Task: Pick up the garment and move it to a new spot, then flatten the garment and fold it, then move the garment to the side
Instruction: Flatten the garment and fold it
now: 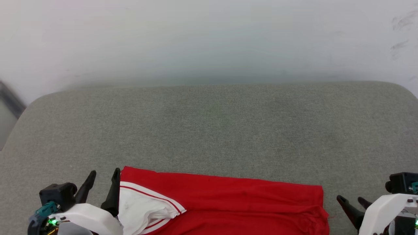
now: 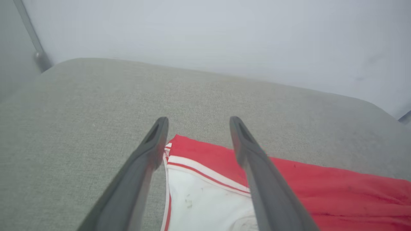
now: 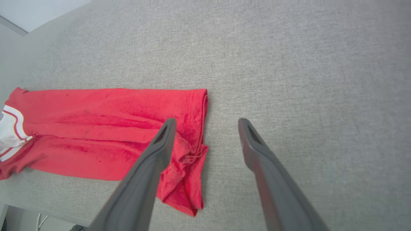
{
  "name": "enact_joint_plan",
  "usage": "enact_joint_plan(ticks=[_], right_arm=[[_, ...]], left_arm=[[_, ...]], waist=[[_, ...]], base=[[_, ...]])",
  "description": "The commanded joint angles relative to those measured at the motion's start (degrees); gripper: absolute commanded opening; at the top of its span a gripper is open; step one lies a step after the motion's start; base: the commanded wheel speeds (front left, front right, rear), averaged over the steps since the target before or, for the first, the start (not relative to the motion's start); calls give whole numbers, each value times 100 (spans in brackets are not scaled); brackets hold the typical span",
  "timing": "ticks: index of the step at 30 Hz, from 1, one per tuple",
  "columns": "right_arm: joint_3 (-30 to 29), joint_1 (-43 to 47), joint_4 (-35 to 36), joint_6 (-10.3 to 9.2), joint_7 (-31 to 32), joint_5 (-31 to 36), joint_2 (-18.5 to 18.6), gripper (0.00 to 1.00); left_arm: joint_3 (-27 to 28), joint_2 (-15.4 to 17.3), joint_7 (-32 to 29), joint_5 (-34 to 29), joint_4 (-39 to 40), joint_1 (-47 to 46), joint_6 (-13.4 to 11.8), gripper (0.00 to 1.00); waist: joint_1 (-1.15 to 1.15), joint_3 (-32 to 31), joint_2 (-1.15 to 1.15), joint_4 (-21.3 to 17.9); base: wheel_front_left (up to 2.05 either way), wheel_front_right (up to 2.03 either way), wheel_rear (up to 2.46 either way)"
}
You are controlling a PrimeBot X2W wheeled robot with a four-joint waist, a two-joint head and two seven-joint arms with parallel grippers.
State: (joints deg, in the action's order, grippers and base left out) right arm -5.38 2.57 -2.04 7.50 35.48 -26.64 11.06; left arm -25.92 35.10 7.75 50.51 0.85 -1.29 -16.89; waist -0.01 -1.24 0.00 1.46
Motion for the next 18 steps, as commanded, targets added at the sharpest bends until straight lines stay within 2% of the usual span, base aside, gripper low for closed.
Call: enact_joint_plan(ticks=[1,9,18], right_arm=[[-144,32,93,-2,152,55,43,100],[-430,169,182,-2,664,230,-113,100],[-433,-52,-107,-2,831,206,-424,100]], left_arm=[[-34,-87,274,-197,118,-32,-65,100],[3,-298,715,-1016,468,-17,-258,100],[17,-444,745,-1488,839,-212,-130,100]], waist=[[1,-31,0,55],[1,36,0,295],[1,462,0,619]], base=[[0,0,0],[0,0,0],[0,0,0]])
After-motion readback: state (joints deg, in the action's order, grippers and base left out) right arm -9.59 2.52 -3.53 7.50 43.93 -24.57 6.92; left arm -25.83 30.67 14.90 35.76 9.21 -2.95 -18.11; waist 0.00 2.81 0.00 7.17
